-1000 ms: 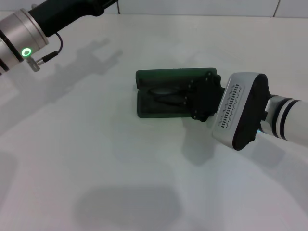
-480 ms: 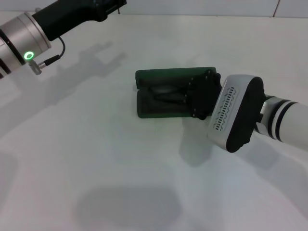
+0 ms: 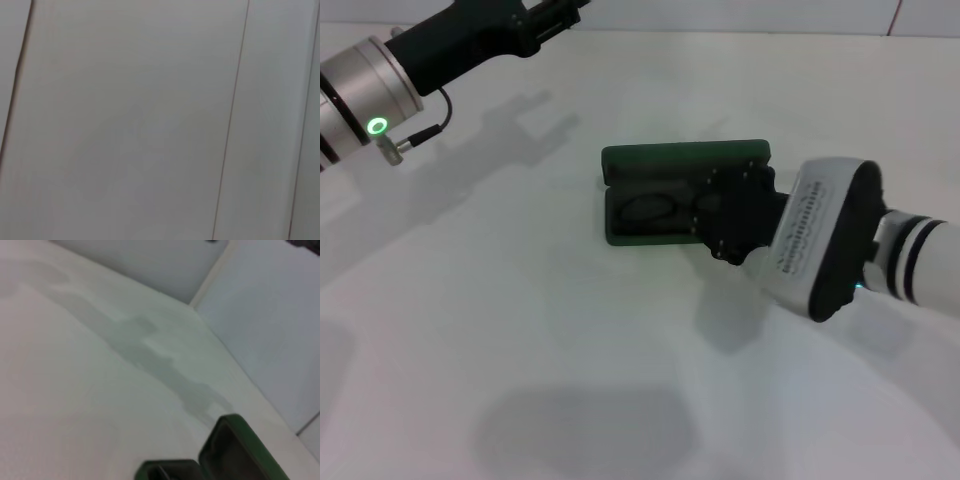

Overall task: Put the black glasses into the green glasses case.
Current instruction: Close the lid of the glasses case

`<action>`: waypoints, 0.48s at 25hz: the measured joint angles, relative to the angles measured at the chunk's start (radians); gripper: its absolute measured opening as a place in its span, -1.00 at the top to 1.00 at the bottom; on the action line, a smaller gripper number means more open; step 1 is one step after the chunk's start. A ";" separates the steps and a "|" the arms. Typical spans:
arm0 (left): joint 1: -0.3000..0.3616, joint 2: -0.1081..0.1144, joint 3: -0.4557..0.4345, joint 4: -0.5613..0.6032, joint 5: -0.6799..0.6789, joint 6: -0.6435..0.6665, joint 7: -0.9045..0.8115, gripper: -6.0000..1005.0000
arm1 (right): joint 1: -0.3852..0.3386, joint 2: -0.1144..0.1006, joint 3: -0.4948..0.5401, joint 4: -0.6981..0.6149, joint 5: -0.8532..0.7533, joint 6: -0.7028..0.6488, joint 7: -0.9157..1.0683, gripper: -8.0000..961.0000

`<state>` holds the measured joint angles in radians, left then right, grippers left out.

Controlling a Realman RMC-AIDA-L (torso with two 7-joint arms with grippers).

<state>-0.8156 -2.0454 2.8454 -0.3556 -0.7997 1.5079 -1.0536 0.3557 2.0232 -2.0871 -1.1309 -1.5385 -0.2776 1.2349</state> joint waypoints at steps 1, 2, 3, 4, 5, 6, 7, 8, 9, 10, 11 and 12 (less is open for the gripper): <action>0.001 0.000 0.000 0.000 0.001 0.000 0.000 -0.29 | -0.002 -0.001 0.021 -0.004 0.000 -0.038 0.006 0.43; 0.001 0.000 0.000 0.000 0.003 0.000 0.001 -0.29 | -0.004 -0.001 0.048 -0.004 0.000 -0.091 0.014 0.43; 0.001 0.001 0.000 0.000 0.007 0.000 0.001 -0.29 | -0.004 -0.001 0.086 -0.003 0.000 -0.162 0.027 0.43; 0.001 0.001 0.000 0.000 0.012 -0.003 0.001 -0.29 | -0.004 -0.002 0.130 0.002 0.000 -0.234 0.040 0.43; -0.003 0.001 0.000 0.000 0.023 -0.009 -0.001 -0.29 | -0.004 -0.002 0.173 0.009 0.001 -0.302 0.049 0.43; -0.008 0.002 0.000 0.000 0.035 -0.018 -0.004 -0.29 | -0.004 -0.003 0.243 0.022 0.008 -0.401 0.061 0.43; -0.018 0.002 0.000 0.002 0.057 -0.035 -0.011 -0.29 | -0.001 -0.002 0.298 0.039 0.020 -0.476 0.064 0.43; -0.030 0.002 0.000 0.002 0.080 -0.055 -0.023 -0.29 | 0.006 -0.003 0.392 0.073 0.042 -0.595 0.066 0.43; -0.040 0.002 0.000 0.002 0.104 -0.075 -0.038 -0.29 | 0.015 -0.004 0.475 0.104 0.059 -0.678 0.066 0.43; -0.055 0.000 0.000 0.001 0.129 -0.101 -0.059 -0.29 | 0.028 -0.004 0.559 0.149 0.073 -0.760 0.066 0.43; -0.074 -0.002 0.000 0.000 0.164 -0.141 -0.085 -0.29 | 0.043 -0.006 0.655 0.200 0.085 -0.841 0.066 0.43; -0.090 -0.003 0.000 -0.001 0.193 -0.176 -0.104 -0.29 | 0.061 -0.006 0.773 0.267 0.095 -0.902 0.065 0.42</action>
<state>-0.9051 -2.0480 2.8455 -0.3565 -0.6068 1.3315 -1.1575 0.4171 2.0174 -1.3140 -0.8639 -1.4434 -1.1800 1.3001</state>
